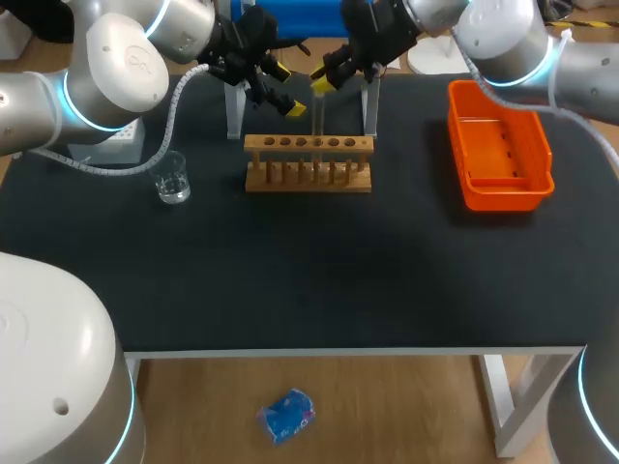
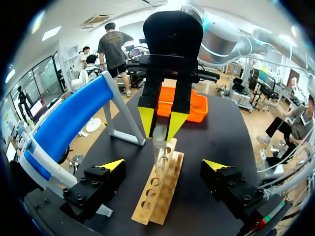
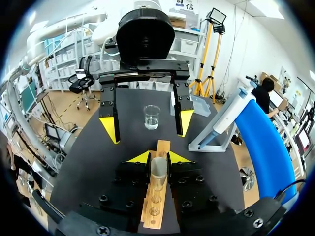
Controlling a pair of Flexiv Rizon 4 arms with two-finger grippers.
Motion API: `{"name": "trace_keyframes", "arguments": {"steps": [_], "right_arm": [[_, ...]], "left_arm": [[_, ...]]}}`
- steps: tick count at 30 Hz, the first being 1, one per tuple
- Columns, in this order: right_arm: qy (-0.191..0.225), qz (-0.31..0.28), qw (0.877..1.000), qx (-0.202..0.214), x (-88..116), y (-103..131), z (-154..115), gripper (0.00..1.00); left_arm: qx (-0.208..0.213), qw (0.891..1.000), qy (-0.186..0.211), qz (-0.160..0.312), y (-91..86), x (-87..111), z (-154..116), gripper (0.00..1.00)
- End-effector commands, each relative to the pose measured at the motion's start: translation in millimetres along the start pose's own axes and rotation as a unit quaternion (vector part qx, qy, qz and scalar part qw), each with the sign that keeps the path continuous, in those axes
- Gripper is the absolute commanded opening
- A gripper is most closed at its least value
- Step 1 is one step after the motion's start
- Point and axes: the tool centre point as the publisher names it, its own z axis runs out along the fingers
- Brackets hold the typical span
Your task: Invert the test tube, pick up the pipette, mount the tip to pipette, aspirate from beaker and dispense into the tube, eject the tip, return the pipette, and cap with the stopper.
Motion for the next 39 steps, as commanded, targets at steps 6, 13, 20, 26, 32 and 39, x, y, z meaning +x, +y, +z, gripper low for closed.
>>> {"name": "trace_keyframes", "arguments": {"steps": [6, 13, 20, 26, 32, 39], "right_arm": [[0.002, 0.003, 1.0, -0.001, 0, -4, 2, 0.0], [0.004, 0.006, 1.0, 0.001, 1, -7, 4, 0.0], [0.007, 0.009, 1.0, 0.004, 2, -11, 8, 0.0], [0.009, 0.012, 1.0, 0.006, 4, -14, 11, 0.0], [0.009, 0.016, 1.0, 0.006, 5, -17, 13, 0.0], [0.009, 0.019, 1.0, 0.009, 8, -21, 15, 0.0]], "left_arm": [[-0.002, 1.0, 0.0, -0.001, -0.4, 0.1, 0, 1.0], [-0.002, 1.0, 0.0, -0.001, -0.4, 0.1, 0, 1.0], [-0.002, 1.0, 0.0, -0.001, -0.4, 0.1, 0, 1.0], [-0.002, 1.0, 0.0, -0.001, -0.4, 0.1, 0, 1.0], [-0.002, 1.0, 0.0, -0.001, -0.4, 0.1, 0, 1.0], [-0.002, 1.0, 0.0, -0.001, -0.4, 0.1, 0, 1.0]]}}
